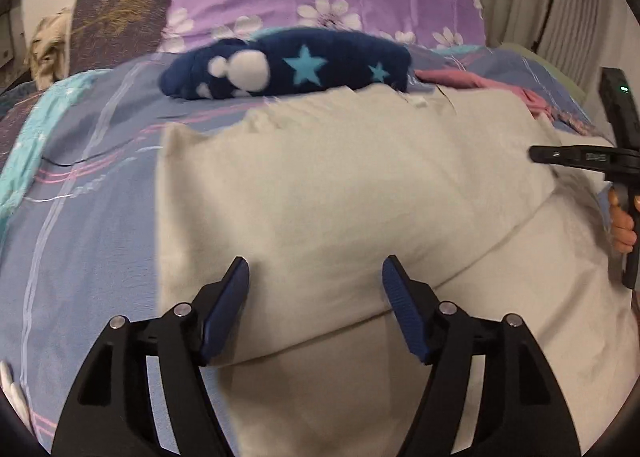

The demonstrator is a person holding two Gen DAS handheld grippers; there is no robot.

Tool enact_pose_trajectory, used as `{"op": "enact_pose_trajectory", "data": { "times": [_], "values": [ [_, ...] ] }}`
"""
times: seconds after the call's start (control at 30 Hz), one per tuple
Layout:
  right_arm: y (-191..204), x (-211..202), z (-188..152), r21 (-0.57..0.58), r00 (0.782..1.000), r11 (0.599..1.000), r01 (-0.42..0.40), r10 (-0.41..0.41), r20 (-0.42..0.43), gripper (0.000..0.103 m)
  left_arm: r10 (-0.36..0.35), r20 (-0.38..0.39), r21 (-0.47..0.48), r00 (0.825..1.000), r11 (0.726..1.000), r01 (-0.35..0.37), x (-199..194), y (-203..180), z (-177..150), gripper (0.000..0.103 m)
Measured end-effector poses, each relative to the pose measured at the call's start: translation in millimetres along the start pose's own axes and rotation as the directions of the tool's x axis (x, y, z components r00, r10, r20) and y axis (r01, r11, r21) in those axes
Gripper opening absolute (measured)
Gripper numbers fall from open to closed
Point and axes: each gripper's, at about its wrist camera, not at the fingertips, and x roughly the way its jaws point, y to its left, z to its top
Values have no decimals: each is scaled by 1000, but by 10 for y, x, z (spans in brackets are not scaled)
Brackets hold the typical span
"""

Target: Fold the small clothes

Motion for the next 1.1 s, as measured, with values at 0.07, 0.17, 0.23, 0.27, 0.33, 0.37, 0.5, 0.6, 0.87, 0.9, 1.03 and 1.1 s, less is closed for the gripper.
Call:
{"op": "enact_pose_trajectory", "data": {
  "times": [0.07, 0.17, 0.23, 0.27, 0.33, 0.37, 0.5, 0.6, 0.87, 0.9, 1.03, 1.1],
  "values": [
    [19, -335, 31, -34, 995, 999, 21, -17, 100, 7, -2, 47, -34, 999, 999, 3, -175, 59, -27, 71],
    [-67, -427, 29, -70, 984, 988, 140, -130, 123, 7, 12, 87, -109, 996, 994, -3, -322, 246, 1, 71],
    [-242, -296, -39, -41, 993, 993, 110, -108, 42, 10, 41, 78, -140, 996, 990, -30, -294, 319, 28, 71],
    [-341, -192, -98, -12, 996, 996, 85, -85, -8, 11, 51, 66, -155, 996, 987, -40, -248, 347, 39, 71],
    [-456, -63, -223, 30, 994, 995, 97, -96, -44, 17, 64, 45, -159, 997, 986, -56, -173, 339, 62, 71],
    [-502, -54, -260, 49, 994, 994, 101, -99, -44, 17, 87, 29, -153, 996, 985, -82, -118, 320, 71, 71],
    [-584, -300, -302, 111, 995, 989, 98, -101, 21, 21, 127, 29, -124, 992, 985, -122, -51, 241, 113, 67],
    [-460, -530, -286, 70, 996, 997, 37, -42, 82, 21, 72, 72, -129, 995, 990, -62, -79, 207, 132, 33],
    [-316, -170, -538, -11, 998, 1000, 26, -27, -62, 28, 149, -48, -79, 988, 985, -153, 233, -8, 82, 29],
    [-317, -195, -535, -13, 997, 1000, 13, -14, -74, 33, 129, -47, -75, 991, 988, -132, 184, -79, 97, 28],
    [-615, -579, -537, 84, 1000, 996, -10, 12, -18, 43, 20, 27, 9, 999, 1000, -21, -42, -529, 166, 47],
    [-845, -853, -504, 140, 998, 990, 6, -15, 65, 43, -39, 44, 47, 998, 998, 37, -73, -760, 174, 51]
  ]
}}
